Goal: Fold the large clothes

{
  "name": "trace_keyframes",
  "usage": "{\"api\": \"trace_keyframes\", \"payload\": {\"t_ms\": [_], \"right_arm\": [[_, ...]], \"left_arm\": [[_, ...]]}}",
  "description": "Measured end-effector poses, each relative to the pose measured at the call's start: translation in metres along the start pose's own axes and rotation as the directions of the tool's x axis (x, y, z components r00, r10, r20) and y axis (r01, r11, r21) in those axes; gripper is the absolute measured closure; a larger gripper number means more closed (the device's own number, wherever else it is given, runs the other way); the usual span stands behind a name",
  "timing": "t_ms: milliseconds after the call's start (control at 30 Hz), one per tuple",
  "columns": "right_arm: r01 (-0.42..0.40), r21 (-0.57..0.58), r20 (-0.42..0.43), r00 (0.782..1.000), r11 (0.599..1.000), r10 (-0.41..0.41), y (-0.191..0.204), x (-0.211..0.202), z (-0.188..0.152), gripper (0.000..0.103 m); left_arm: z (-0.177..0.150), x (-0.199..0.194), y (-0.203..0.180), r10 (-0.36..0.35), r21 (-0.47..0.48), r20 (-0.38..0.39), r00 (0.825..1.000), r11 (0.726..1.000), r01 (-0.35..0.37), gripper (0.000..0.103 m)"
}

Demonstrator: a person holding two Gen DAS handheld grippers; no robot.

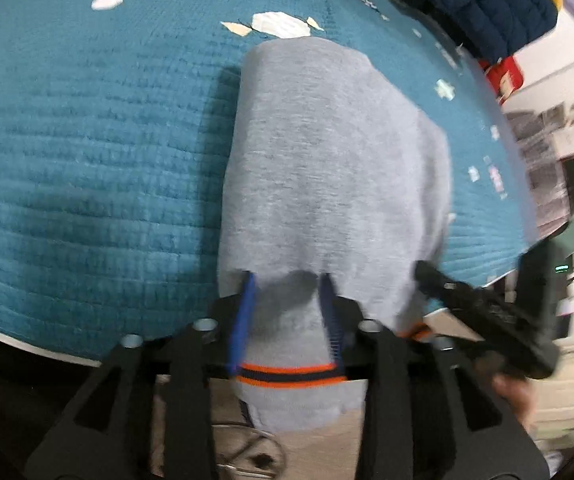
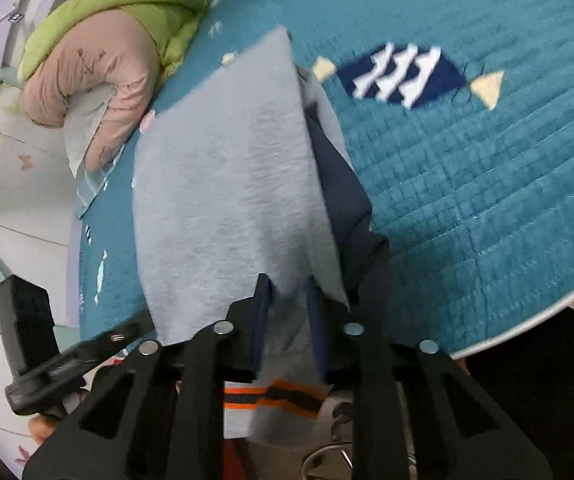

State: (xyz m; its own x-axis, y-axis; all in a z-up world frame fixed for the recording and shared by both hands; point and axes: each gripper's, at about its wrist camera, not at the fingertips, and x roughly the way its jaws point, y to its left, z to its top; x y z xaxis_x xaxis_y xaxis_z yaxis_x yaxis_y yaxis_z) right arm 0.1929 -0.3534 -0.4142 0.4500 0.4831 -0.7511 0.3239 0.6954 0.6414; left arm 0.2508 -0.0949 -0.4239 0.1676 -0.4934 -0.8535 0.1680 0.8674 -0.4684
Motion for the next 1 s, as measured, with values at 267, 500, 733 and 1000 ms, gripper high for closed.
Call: {"api": "trace_keyframes", "payload": {"t_ms": [267, 500, 733, 1000], "right_arm": [[0.063, 0.016, 0.058, 0.996, 0.998, -0.064, -0.019, -0.043, -0.004, 0.034], [0.005, 0.070, -0.047, 0.999, 0.998, -0.002, -0.034, -0.014, -0.008, 0.034], [-0.056, 0.091, -0.068, 0.996, 0.994, 0.062, -0.027, 0.002, 0.001, 0.025], [-0.107, 0.074, -0.090, 0.989, 0.992, 0.113, -0.014, 0.007, 0.002, 0.038]], "left_arm": [[0.002, 0.000, 0.016, 0.034, -0.053, 0.000, 0.999, 0.998, -0.034, 0.060], [0.002, 0.022, 0.017, 0.066, -0.058, -0.038, 0.997, 0.996, -0.068, 0.052], [0.007, 0.030, 0.032, 0.006, -0.136, -0.068, 0.998, 0.991, -0.015, 0.040], [-0.002, 0.035, 0.036, -0.158, -0.200, -0.095, 0.983, 0.970, 0.137, 0.023]]}}
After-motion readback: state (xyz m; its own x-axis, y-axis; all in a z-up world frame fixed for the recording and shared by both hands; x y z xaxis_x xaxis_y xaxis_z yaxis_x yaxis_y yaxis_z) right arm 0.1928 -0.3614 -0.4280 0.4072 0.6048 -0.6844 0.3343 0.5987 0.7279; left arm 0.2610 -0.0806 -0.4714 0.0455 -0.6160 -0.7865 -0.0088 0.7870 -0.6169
